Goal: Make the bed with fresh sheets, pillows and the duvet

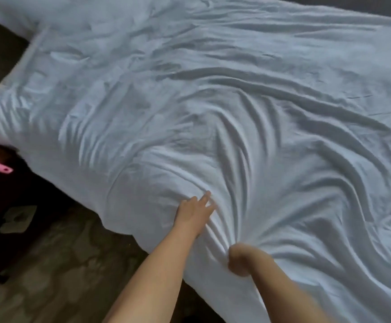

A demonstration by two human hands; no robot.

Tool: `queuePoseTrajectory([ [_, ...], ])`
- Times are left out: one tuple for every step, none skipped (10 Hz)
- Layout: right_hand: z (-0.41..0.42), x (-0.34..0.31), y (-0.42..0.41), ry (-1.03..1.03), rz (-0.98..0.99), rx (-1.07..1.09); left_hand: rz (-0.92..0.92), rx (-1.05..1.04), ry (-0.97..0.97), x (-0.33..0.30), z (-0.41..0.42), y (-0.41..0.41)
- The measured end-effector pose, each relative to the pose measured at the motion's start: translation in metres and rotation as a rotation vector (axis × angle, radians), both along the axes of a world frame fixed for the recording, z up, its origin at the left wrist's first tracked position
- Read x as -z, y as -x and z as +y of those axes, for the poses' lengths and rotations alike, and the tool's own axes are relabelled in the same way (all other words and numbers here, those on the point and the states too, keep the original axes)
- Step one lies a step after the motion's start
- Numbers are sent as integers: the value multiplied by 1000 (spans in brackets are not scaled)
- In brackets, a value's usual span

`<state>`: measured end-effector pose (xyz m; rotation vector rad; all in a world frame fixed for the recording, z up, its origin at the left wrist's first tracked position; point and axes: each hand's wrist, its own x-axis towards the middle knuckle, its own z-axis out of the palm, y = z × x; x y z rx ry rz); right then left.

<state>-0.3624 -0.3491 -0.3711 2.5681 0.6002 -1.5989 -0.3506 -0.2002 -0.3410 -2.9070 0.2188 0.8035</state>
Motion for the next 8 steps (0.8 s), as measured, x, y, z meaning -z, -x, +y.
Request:
queuePoseTrajectory([
  [9,-12,-2,20,96,62,48,130,-88,-12,2,-8],
  [4,-22,-3,17,127,76,345,171,-86,-14,-1,-6],
  [-4,-23,-4,22,48,108,545,154,-93,-8,-1,4],
  [-13,-26,-21,-163,-129,317,293,71,-39,-6,6,0],
  [-17,-30,-36,-274,-211,340,114,36,-60,-5,8,-14],
  [-18,-19,-35,-183,-111,211,291,79,-183,-5,-3,-29],
  [-17,-11,-27,-136,-51,122,423,95,-240,-7,-12,-33],
  [-18,-23,-48,-155,-32,110,481,4,-177,-23,-16,-61],
])
